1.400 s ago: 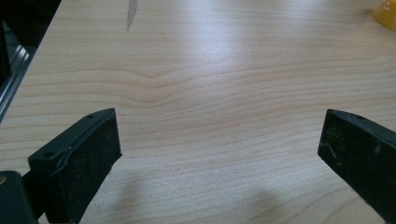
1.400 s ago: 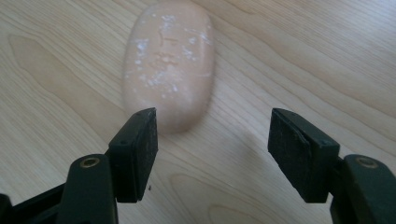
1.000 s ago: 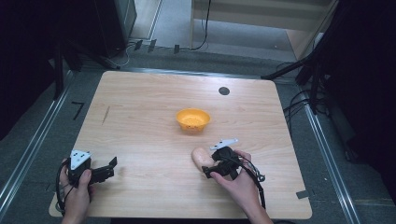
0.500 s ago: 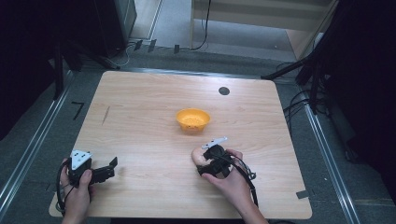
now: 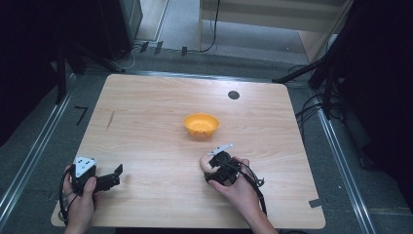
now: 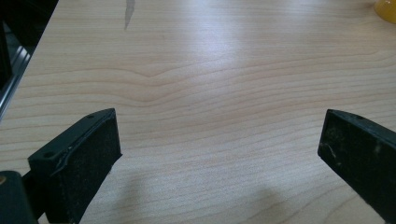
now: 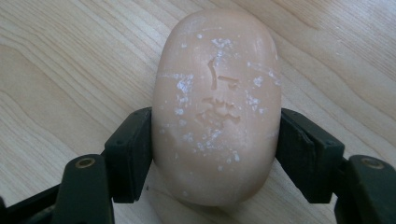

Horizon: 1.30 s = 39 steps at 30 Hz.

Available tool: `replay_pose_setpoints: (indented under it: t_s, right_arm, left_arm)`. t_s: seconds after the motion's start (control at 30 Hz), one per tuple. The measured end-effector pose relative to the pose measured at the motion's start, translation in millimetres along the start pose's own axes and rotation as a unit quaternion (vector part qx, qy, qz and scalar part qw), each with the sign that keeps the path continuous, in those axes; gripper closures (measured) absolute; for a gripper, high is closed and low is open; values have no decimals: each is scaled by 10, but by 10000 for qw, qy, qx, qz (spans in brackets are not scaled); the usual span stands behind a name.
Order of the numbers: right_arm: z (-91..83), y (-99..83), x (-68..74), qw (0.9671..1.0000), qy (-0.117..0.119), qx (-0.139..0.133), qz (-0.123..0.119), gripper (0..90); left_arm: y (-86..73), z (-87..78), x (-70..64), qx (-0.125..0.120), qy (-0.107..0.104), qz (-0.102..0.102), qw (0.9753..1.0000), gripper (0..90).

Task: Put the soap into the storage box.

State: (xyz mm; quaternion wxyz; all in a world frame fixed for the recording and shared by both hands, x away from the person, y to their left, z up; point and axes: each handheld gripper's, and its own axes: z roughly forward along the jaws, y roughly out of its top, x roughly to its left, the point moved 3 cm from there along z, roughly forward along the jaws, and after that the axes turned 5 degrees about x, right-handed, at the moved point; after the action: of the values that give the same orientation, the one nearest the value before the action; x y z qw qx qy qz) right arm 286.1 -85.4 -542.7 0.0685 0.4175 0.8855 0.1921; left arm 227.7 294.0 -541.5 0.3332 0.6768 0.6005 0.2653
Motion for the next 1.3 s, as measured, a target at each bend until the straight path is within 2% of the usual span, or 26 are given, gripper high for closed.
replay_pose_setpoints:
  t_s: [0.57,0.87,1.3]
  right_arm:
    - [-6,53,-9,9995,57,282,-129,335]
    - [-7,29,-16,9997,65,168,-185,337]
    - [-14,17,-44,9988,164,166,-436,339]
  left_arm:
    - [-1,3,2,26,-8,-9,10000,0]
    - [-1,2,3,26,-7,-10,10000,0]
    - [0,2,7,21,-23,-17,10000,0]
